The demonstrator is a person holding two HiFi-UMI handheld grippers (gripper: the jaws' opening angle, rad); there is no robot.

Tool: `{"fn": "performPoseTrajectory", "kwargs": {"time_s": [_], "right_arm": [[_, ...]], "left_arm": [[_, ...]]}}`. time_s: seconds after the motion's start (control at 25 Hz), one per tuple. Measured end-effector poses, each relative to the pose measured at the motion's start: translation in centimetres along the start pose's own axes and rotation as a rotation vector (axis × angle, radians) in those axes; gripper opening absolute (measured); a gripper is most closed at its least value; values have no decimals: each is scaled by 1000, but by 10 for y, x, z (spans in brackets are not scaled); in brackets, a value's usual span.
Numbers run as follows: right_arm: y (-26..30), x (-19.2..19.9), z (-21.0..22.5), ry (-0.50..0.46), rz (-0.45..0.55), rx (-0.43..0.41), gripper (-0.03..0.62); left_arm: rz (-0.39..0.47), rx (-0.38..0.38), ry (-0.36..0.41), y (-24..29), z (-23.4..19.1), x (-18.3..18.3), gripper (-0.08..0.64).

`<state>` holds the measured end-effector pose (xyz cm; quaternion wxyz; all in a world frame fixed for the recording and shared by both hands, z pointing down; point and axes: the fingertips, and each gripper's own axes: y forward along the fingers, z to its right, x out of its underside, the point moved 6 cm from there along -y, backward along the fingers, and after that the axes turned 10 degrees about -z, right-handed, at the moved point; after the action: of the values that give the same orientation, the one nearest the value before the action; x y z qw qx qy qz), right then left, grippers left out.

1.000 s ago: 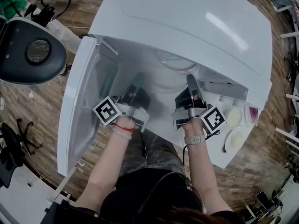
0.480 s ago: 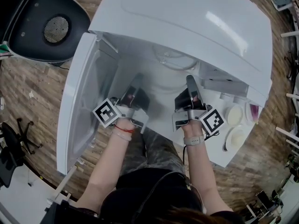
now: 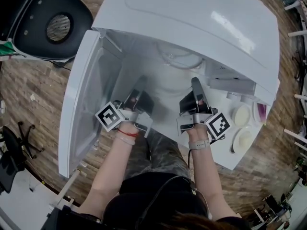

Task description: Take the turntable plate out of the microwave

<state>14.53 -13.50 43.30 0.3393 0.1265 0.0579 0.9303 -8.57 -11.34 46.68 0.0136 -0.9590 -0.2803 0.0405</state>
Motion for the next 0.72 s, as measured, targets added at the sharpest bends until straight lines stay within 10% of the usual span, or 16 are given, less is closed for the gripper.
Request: {"fn": "performPoseTrajectory", "kwargs": {"time_s": [0.72], "right_arm": [[-9, -2, 7, 23, 21, 24, 49]], "left_arm": [[-29, -49, 75, 7, 11, 7, 38]]}}
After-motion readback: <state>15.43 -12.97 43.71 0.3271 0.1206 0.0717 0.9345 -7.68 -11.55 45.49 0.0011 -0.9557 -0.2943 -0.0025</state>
